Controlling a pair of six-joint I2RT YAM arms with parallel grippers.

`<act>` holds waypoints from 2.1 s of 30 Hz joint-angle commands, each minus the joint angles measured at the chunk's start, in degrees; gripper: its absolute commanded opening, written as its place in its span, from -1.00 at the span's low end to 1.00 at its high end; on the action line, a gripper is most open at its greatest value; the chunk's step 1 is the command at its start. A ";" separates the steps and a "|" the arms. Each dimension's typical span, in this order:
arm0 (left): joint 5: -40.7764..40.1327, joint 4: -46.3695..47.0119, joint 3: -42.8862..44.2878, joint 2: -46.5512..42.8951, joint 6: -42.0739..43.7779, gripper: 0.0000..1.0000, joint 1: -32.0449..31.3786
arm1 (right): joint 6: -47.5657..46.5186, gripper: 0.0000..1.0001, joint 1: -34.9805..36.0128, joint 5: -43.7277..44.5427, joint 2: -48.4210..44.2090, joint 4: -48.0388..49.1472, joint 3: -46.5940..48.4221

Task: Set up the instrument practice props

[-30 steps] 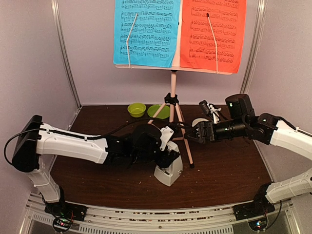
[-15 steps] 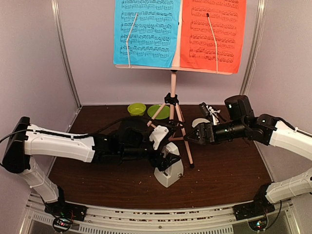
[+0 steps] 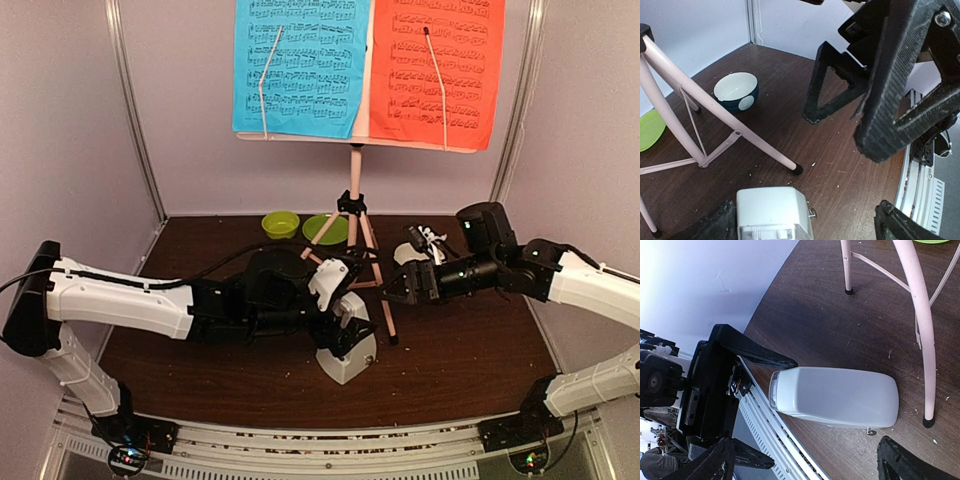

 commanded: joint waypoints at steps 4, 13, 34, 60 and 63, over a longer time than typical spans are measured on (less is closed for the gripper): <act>-3.43 2.02 -3.12 -3.37 -2.45 0.95 -2.00 | -0.65 0.97 0.10 -1.76 2.59 -0.19 1.05; -5.47 3.05 -4.34 -4.14 -0.55 0.91 -3.10 | 0.09 0.89 0.38 -1.76 4.64 -0.39 1.31; -10.02 10.89 -6.33 -1.44 1.94 0.84 -4.65 | 1.56 0.79 0.56 -0.25 7.64 1.41 0.50; -20.32 7.11 -6.46 -1.65 1.96 0.24 -5.30 | 3.20 0.71 0.63 -2.32 13.63 7.11 4.18; -20.86 7.23 -6.62 -1.91 1.70 0.21 -5.26 | 3.43 0.70 0.71 -2.55 13.28 8.08 2.55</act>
